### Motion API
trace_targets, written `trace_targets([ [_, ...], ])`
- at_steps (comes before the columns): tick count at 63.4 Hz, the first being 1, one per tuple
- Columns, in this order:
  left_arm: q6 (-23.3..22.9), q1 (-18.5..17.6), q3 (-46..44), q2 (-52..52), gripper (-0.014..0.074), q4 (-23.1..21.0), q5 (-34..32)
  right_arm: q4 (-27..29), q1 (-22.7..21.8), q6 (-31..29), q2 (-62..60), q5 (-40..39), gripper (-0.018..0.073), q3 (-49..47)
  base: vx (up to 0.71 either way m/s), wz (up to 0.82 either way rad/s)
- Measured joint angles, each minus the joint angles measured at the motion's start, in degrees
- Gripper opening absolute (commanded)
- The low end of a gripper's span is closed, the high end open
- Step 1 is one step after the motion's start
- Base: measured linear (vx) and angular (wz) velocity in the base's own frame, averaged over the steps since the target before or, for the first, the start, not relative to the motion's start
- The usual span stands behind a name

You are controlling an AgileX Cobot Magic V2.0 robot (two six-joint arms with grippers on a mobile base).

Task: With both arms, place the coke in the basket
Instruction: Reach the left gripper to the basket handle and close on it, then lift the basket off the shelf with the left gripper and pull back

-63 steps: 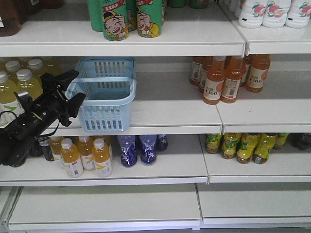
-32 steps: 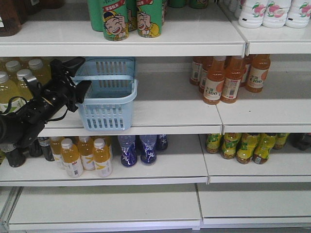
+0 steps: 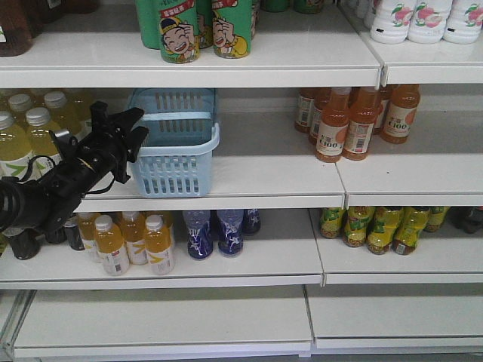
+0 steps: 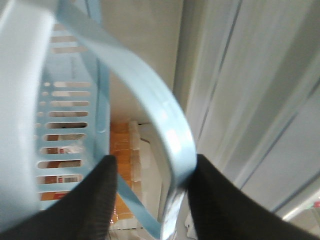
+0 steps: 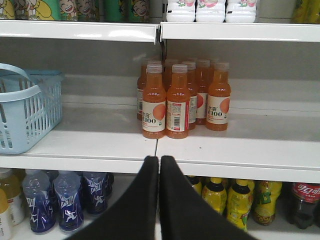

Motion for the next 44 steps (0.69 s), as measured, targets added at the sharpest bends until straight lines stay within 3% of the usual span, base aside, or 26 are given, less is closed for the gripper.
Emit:
trace_targets([
  [10, 0.0, -0.05, 0.0, 0.42, -0.001, 0.08, -0.47, 0.0, 0.0, 0.0, 0.0, 0.0, -0.0005, 0.0, 0.0, 0.0],
  [26, -0.04, -0.06, 0.0, 0.53, -0.0008, 3.39, -5.21, 0.0, 0.0, 0.0, 0.0, 0.0, -0.0005, 0.0, 0.0, 0.0],
  [38, -0.29, -0.06, 0.0, 0.53, -0.0008, 11.67, -8.15, 0.0, 0.0, 0.0, 0.0, 0.0, -0.0005, 0.0, 0.0, 0.0],
  [44, -2.8, -0.01, 0.0, 0.33, -0.0008, 19.24, -9.01, 0.0, 0.0, 0.0, 0.0, 0.0, -0.0005, 0.0, 0.0, 0.0],
])
